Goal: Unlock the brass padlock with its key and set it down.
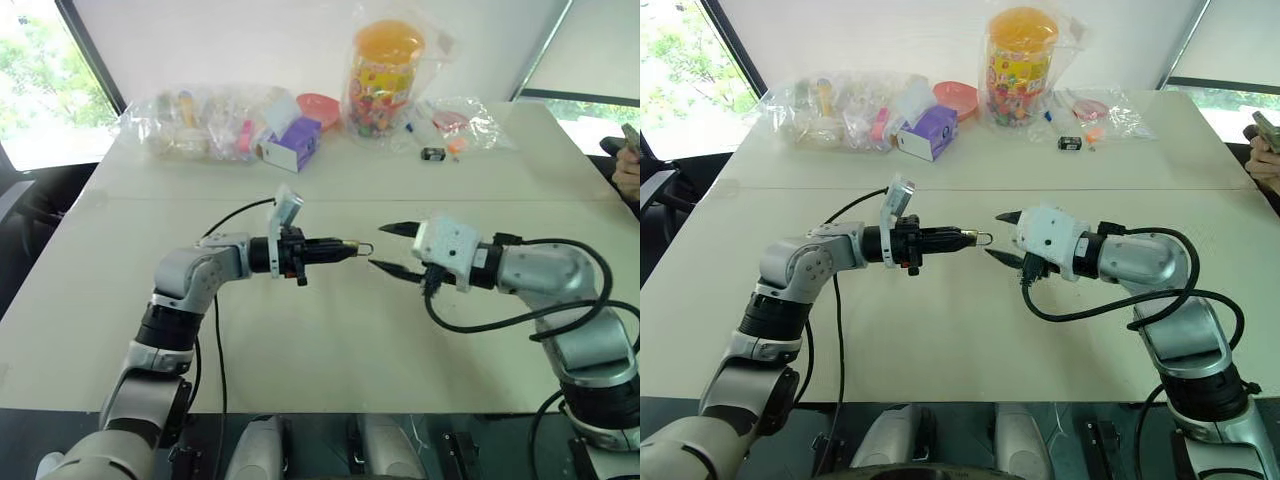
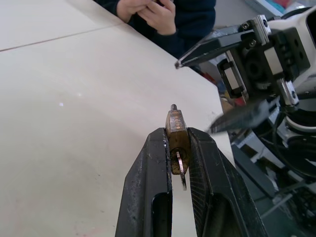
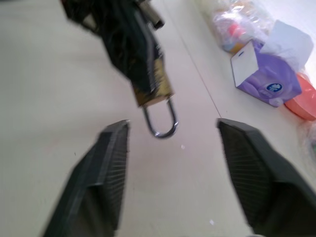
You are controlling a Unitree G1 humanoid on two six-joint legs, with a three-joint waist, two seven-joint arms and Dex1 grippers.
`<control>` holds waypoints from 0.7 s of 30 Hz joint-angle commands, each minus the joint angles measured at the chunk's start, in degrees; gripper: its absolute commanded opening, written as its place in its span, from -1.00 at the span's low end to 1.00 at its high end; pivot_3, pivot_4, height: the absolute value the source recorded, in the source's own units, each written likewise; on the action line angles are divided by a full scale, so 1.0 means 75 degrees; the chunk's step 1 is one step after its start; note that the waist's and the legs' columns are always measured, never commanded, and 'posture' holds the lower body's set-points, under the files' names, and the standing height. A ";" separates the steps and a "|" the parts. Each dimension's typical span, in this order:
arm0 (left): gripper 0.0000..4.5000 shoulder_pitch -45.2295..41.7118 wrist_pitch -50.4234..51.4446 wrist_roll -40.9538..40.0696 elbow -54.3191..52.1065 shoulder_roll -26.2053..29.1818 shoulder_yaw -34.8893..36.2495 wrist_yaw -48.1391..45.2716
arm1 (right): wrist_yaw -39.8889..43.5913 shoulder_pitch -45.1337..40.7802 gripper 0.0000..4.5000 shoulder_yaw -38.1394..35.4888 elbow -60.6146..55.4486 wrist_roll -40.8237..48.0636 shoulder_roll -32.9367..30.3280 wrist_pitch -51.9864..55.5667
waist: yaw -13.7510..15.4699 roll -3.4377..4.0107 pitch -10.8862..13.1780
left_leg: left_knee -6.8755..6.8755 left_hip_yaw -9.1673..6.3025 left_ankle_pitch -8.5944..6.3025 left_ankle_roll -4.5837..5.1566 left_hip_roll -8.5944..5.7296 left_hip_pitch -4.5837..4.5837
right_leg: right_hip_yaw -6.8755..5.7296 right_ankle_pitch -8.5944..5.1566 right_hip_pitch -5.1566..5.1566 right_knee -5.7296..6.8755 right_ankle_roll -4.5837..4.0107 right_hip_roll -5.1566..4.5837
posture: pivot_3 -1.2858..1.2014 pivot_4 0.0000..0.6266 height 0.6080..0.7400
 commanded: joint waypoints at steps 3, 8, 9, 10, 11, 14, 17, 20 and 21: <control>-1.00 -0.0225 0.0004 -0.0135 -0.0224 0.0101 0.0015 -0.0364 | -0.0479 -0.0131 -0.97 0.0007 -0.0307 0.0491 0.0248 0.0425 | 0.0008 0.0000 0.0000 | 0.0001 0.0001 0.0000 0.0000 -0.0005 -0.0001 | 0.0001 0.0000 0.0000 -0.0001 0.0000 -0.0003 | 0.03 -0.52 0.92; -1.00 -0.0272 0.0103 -0.0261 -0.0312 0.0076 0.0085 -0.0457 | -0.0795 -0.0043 -0.97 0.0266 -0.0199 0.0503 0.0394 0.0356 | 0.0014 0.0000 0.0000 | 0.0001 0.0001 0.0000 0.0000 -0.0006 -0.0002 | 0.0000 0.0000 0.0000 -0.0003 0.0000 -0.0002 | 0.03 -0.52 0.92; -1.00 -0.0281 0.0129 -0.0286 -0.0327 0.0069 0.0103 -0.0462 | -0.0836 -0.0021 -0.97 0.0305 -0.0167 0.0490 0.0400 0.0315 | 0.0015 0.0000 0.0000 | 0.0001 0.0002 0.0000 0.0000 -0.0007 -0.0002 | 0.0000 0.0000 0.0000 -0.0003 0.0000 -0.0001 | 0.03 -0.52 0.92; -1.00 -0.0299 0.0187 -0.0350 -0.0357 0.0078 0.0138 -0.0497 | -0.0870 0.0015 -0.97 0.0383 -0.0102 0.0444 0.0404 0.0244 | 0.0015 0.0000 0.0000 | 0.0001 0.0001 0.0000 0.0000 -0.0007 -0.0002 | 0.0000 0.0000 0.0000 -0.0003 0.0000 -0.0001 | 0.03 -0.52 0.92; -1.00 -0.0308 0.0230 -0.0395 -0.0385 0.0080 0.0159 -0.0517 | -0.0894 0.0047 -0.97 0.0433 -0.0063 0.0419 0.0398 0.0191 | 0.0011 0.0000 0.0000 | 0.0001 0.0001 0.0000 0.0000 -0.0007 -0.0002 | 0.0000 0.0000 0.0000 -0.0002 0.0000 -0.0001 | 0.03 -0.52 0.92; -1.00 -0.0344 0.0339 -0.0540 -0.0475 0.0118 0.0226 -0.0592 | -0.0922 0.0166 -0.97 0.0664 0.0186 0.0236 0.0325 -0.0103 | 0.0007 0.0000 0.0000 | 0.0001 0.0001 0.0000 0.0000 -0.0006 -0.0002 | 0.0000 0.0000 0.0000 -0.0003 0.0000 0.0000 | 0.03 -0.52 0.92; -1.00 -0.0402 0.0336 -0.0510 -0.0399 0.0086 0.0283 -0.0506 | -0.0870 0.0260 -0.97 0.0777 0.0316 0.0188 0.0245 -0.0281 | 0.0016 0.0000 0.0000 | 0.0001 0.0001 0.0000 0.0000 -0.0007 -0.0002 | -0.0001 0.0000 0.0000 -0.0003 0.0000 0.0003 | 0.03 -0.52 0.92; -1.00 -0.0402 0.0285 -0.0483 -0.0383 0.0055 0.0289 -0.0477 | -0.0829 0.0444 -0.97 0.0797 0.0317 0.0161 0.0146 -0.0385 | 0.0013 0.0000 0.0000 | 0.0001 0.0002 0.0000 0.0000 -0.0007 -0.0002 | 0.0000 0.0000 0.0000 -0.0002 0.0000 0.0003 | 0.03 -0.52 0.92; -1.00 -0.0409 0.0266 -0.0464 -0.0357 0.0037 0.0284 -0.0451 | -0.0844 0.0518 -0.97 0.0777 0.0314 0.0156 0.0123 -0.0409 | 0.0020 0.0000 0.0000 | 0.0001 0.0001 0.0000 0.0000 -0.0007 -0.0002 | 0.0000 0.0000 0.0000 -0.0003 0.0000 0.0003 | 0.03 -0.52 0.92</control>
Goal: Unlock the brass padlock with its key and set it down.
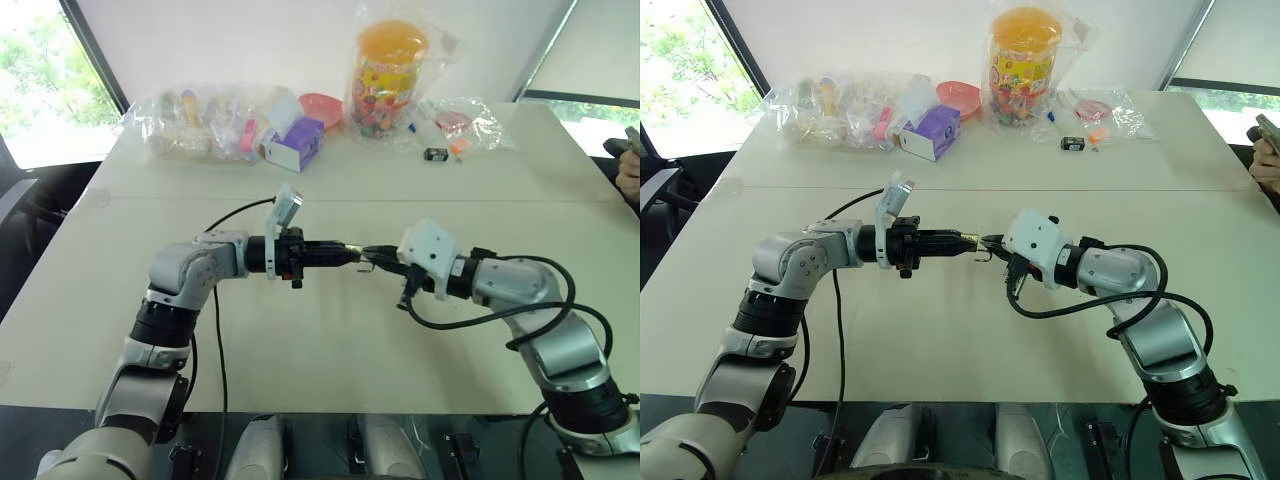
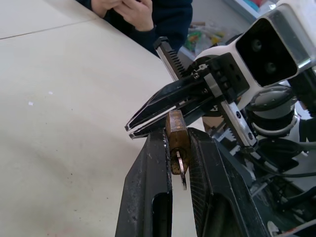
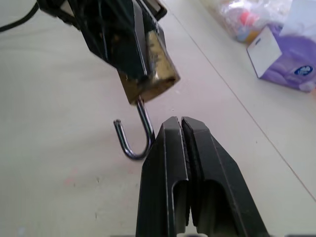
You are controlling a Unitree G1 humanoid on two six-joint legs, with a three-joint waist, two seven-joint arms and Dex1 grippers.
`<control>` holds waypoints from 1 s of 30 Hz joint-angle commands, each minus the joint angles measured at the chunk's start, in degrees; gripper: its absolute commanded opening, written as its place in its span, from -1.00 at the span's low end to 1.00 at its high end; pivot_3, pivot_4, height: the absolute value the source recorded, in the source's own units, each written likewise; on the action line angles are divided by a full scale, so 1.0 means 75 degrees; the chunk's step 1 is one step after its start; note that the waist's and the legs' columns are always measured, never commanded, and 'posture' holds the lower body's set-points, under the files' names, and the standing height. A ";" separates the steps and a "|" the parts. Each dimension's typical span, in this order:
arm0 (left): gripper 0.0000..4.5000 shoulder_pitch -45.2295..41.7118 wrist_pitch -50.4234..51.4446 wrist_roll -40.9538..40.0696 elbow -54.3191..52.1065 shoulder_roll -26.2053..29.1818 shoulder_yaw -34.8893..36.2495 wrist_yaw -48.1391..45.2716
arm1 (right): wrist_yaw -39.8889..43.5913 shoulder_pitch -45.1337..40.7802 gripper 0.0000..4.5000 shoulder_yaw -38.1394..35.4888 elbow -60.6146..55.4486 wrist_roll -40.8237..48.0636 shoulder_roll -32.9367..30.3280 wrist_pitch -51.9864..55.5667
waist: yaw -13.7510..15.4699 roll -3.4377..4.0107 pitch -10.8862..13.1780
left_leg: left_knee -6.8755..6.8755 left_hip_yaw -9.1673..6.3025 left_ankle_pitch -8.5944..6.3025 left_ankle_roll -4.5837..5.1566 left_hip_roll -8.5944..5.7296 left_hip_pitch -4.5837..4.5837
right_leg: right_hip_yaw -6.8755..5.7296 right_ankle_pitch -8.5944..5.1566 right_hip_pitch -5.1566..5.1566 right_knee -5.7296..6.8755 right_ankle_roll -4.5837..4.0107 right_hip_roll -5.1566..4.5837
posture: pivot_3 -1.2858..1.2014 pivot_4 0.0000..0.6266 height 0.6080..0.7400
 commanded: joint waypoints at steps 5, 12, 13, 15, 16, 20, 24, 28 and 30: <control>-1.00 -0.0058 -0.0489 0.0189 -0.0014 -0.0224 0.0043 0.0259 | -0.0120 0.0992 -0.97 -0.0511 -0.0713 0.0017 -0.0485 0.0093 | 0.0023 0.0000 0.0000 | 0.0000 0.0000 0.0000 0.0000 -0.0002 -0.0001 | 0.0000 0.0000 0.0000 -0.0001 0.0000 -0.0001 | 0.03 -0.52 0.92; -1.00 0.0328 -0.1329 0.1098 0.0895 -0.1051 -0.0401 0.1072 | -0.0447 0.2833 -0.97 -0.1617 -0.2132 0.0119 -0.0984 0.0811 | 0.0086 -0.0001 0.0000 | 0.0000 -0.0002 -0.0001 0.0002 -0.0002 -0.0001 | 0.0001 0.0000 0.0006 -0.0009 0.0000 0.0001 | 0.03 -0.52 0.92; -1.00 0.0318 -0.1500 0.1248 0.1186 -0.1253 -0.0452 0.1196 | -0.0562 0.3029 -0.97 -0.1720 -0.2354 0.0129 -0.0933 0.0934 | 0.0103 -0.0001 0.0001 | 0.0000 -0.0001 -0.0001 0.0002 -0.0003 -0.0001 | 0.0001 0.0000 0.0006 -0.0010 0.0000 0.0001 | 0.03 -0.52 0.92; -1.00 0.0260 -0.1795 0.1508 0.1785 -0.1613 -0.0509 0.1386 | -0.0781 0.3282 -0.97 -0.1817 -0.2750 0.0181 -0.0820 0.1210 | 0.0117 -0.0003 0.0001 | 0.0001 0.0001 -0.0001 0.0003 -0.0004 0.0000 | 0.0003 0.0000 0.0006 -0.0010 0.0000 0.0003 | 0.03 -0.52 0.92; -1.00 0.0221 -0.1968 0.1665 0.2081 -0.1765 -0.0552 0.1464 | -0.0880 0.3341 -0.97 -0.1821 -0.2904 0.0195 -0.0773 0.1326 | 0.0114 -0.0002 0.0001 | 0.0001 0.0000 -0.0001 0.0003 -0.0003 0.0002 | 0.0003 0.0000 0.0007 -0.0010 0.0000 0.0008 | 0.03 -0.52 0.92; -1.00 0.0077 -0.2621 0.2134 0.3143 -0.2304 -0.0598 0.1679 | -0.1253 0.3304 -0.97 -0.1648 -0.3305 0.0196 -0.0645 0.1702 | 0.0132 -0.0004 0.0002 | 0.0001 0.0000 -0.0002 0.0003 -0.0004 0.0003 | 0.0002 0.0000 0.0008 -0.0011 0.0001 0.0012 | 0.03 -0.52 0.92; -0.56 0.0032 -0.3139 0.2521 0.3917 -0.2506 -0.0595 0.1700 | -0.1495 0.3161 -1.00 -0.1557 -0.3407 0.0119 -0.0656 0.1881 | 0.0167 -0.0004 0.0000 | 0.0001 0.0000 -0.0002 0.0004 -0.0007 0.0003 | 0.0000 0.0000 0.0011 -0.0013 0.0000 0.0011 | 0.03 -0.52 0.92; 0.30 0.0155 -0.3179 0.2624 0.3813 -0.2224 -0.0576 0.1367 | -0.1553 0.3161 -1.00 -0.1532 -0.3498 0.0172 -0.0726 0.1998 | 0.0169 -0.0006 -0.0002 | 0.0001 -0.0002 -0.0004 0.0006 -0.0011 0.0007 | -0.0002 0.0000 0.0018 -0.0014 0.0001 0.0009 | 0.03 -0.52 0.92; 0.76 0.0299 -0.3268 0.2763 0.3469 -0.1887 -0.0732 0.1056 | -0.1528 0.3235 -1.00 -0.1560 -0.3491 0.0171 -0.0768 0.1974 | 0.0134 -0.0005 -0.0003 | 0.0001 -0.0003 -0.0004 0.0006 -0.0010 0.0009 | -0.0002 0.0000 0.0020 -0.0014 0.0001 0.0009 | 0.03 -0.52 0.92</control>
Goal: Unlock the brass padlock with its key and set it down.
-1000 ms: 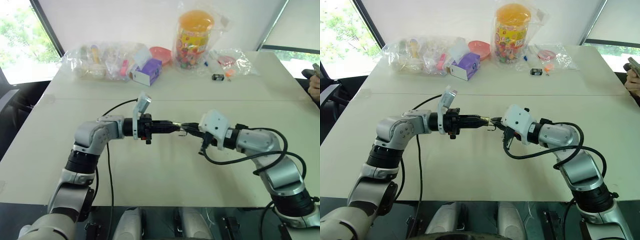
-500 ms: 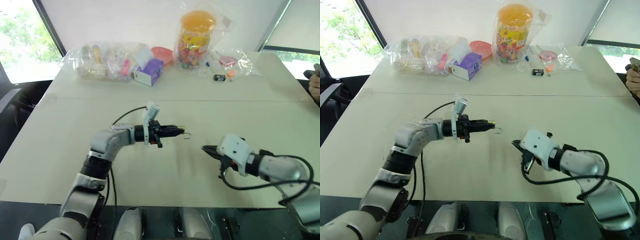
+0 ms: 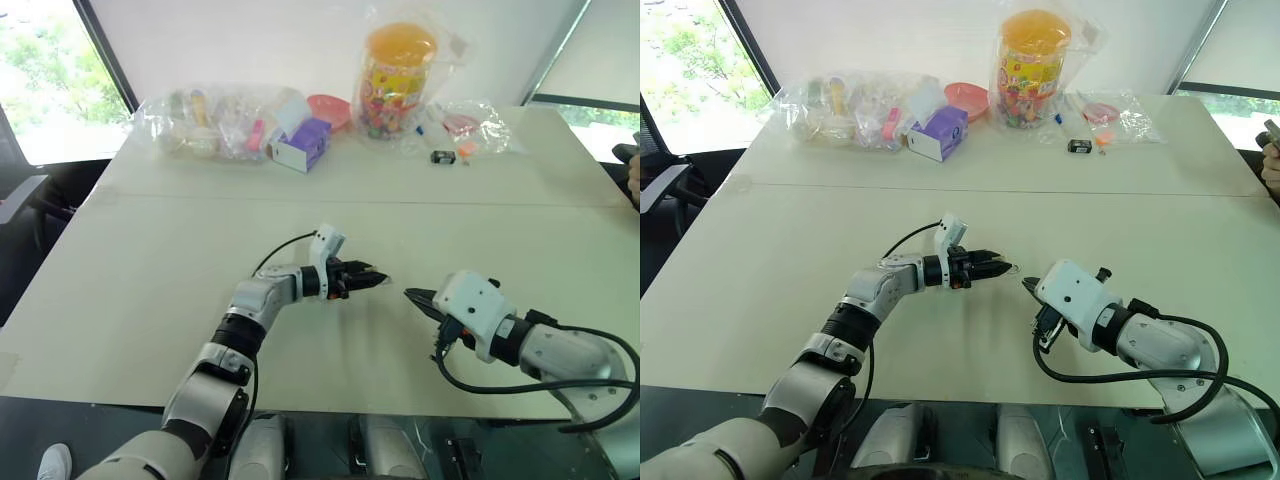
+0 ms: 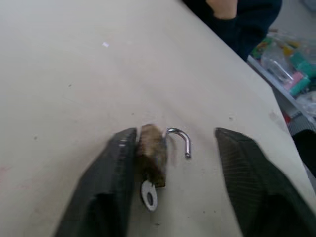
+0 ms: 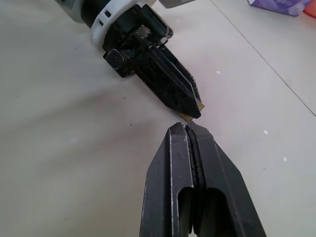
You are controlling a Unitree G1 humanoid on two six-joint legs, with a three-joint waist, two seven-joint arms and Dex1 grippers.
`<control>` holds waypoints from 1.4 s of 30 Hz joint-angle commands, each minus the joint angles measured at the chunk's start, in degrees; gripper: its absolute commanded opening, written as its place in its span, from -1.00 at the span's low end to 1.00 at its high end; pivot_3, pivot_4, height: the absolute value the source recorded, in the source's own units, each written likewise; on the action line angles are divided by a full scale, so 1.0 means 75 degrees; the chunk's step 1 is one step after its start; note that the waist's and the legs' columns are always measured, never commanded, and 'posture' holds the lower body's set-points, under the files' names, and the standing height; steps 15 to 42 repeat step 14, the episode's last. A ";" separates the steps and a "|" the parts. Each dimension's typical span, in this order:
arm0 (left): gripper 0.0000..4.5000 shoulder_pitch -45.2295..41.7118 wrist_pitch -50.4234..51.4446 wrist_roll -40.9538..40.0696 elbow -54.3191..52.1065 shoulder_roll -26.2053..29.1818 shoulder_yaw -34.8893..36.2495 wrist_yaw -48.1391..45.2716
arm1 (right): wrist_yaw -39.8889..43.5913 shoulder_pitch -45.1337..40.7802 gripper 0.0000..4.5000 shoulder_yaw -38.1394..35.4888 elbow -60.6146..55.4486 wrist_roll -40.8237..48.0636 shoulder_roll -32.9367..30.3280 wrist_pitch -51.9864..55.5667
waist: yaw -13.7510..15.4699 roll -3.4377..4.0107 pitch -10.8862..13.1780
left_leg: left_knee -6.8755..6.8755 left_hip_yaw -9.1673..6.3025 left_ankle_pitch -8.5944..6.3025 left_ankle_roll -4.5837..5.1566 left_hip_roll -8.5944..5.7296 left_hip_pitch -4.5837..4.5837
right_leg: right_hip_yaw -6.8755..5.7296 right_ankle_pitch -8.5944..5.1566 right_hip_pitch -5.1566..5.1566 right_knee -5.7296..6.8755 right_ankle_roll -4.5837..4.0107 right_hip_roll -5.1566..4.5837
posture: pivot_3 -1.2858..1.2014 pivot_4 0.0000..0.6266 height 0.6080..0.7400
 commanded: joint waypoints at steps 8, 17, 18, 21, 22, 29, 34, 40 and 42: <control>0.99 0.0901 -0.0231 0.0243 -0.2781 0.2022 -0.0321 -0.1344 | 0.0349 0.0181 -1.00 -0.0562 0.0037 0.0139 -0.0431 -0.0271 | -0.0171 0.0005 -0.0002 | -0.0010 -0.0001 0.0000 -0.0001 0.0022 0.0009 | 0.0007 -0.0001 0.0001 0.0003 -0.0002 0.0011 | 0.03 -0.52 0.92; 0.99 0.1277 -0.0045 -0.0080 -0.4207 0.2957 -0.0225 -0.1961 | 0.0913 0.0325 -1.00 -0.1176 0.0183 0.0474 -0.0849 -0.0280 | -0.0025 0.0003 -0.0001 | -0.0004 -0.0001 -0.0001 0.0001 0.0011 0.0000 | 0.0003 -0.0001 0.0003 -0.0005 -0.0002 -0.0006 | 0.03 -0.52 0.92; 0.99 0.1277 -0.0045 -0.0080 -0.4207 0.2957 -0.0225 -0.1961 | 0.0913 0.0325 -1.00 -0.1176 0.0183 0.0474 -0.0849 -0.0280 | -0.0025 0.0003 -0.0001 | -0.0004 -0.0001 -0.0001 0.0001 0.0011 0.0000 | 0.0003 -0.0001 0.0003 -0.0005 -0.0002 -0.0006 | 0.03 -0.52 0.92; 0.99 0.1277 -0.0045 -0.0080 -0.4207 0.2957 -0.0225 -0.1961 | 0.0913 0.0325 -1.00 -0.1176 0.0183 0.0474 -0.0849 -0.0280 | -0.0025 0.0003 -0.0001 | -0.0004 -0.0001 -0.0001 0.0001 0.0011 0.0000 | 0.0003 -0.0001 0.0003 -0.0005 -0.0002 -0.0006 | 0.03 -0.52 0.92; 0.99 0.1277 -0.0045 -0.0080 -0.4207 0.2957 -0.0225 -0.1961 | 0.0913 0.0325 -1.00 -0.1176 0.0183 0.0474 -0.0849 -0.0280 | -0.0025 0.0003 -0.0001 | -0.0004 -0.0001 -0.0001 0.0001 0.0011 0.0000 | 0.0003 -0.0001 0.0003 -0.0005 -0.0002 -0.0006 | 0.03 -0.52 0.92; 0.99 0.1277 -0.0045 -0.0080 -0.4207 0.2957 -0.0225 -0.1961 | 0.0913 0.0325 -1.00 -0.1176 0.0183 0.0474 -0.0849 -0.0280 | -0.0025 0.0003 -0.0001 | -0.0004 -0.0001 -0.0001 0.0001 0.0011 0.0000 | 0.0003 -0.0001 0.0003 -0.0005 -0.0002 -0.0006 | 0.03 -0.52 0.92; 0.99 0.1277 -0.0045 -0.0080 -0.4207 0.2957 -0.0225 -0.1961 | 0.0913 0.0325 -1.00 -0.1176 0.0183 0.0474 -0.0849 -0.0280 | -0.0025 0.0003 -0.0001 | -0.0004 -0.0001 -0.0001 0.0001 0.0011 0.0000 | 0.0003 -0.0001 0.0003 -0.0005 -0.0002 -0.0006 | 0.03 -0.52 0.92; 0.99 0.1277 -0.0045 -0.0080 -0.4207 0.2957 -0.0225 -0.1961 | 0.0913 0.0325 -1.00 -0.1176 0.0183 0.0474 -0.0849 -0.0280 | -0.0025 0.0003 -0.0001 | -0.0004 -0.0001 -0.0001 0.0001 0.0011 0.0000 | 0.0003 -0.0001 0.0003 -0.0005 -0.0002 -0.0006 | 0.03 -0.52 0.92; 0.99 0.1277 -0.0045 -0.0080 -0.4207 0.2957 -0.0225 -0.1961 | 0.0913 0.0325 -1.00 -0.1176 0.0183 0.0474 -0.0849 -0.0280 | -0.0025 0.0003 -0.0001 | -0.0004 -0.0001 -0.0001 0.0001 0.0011 0.0000 | 0.0003 -0.0001 0.0003 -0.0005 -0.0002 -0.0006 | 0.03 -0.52 0.92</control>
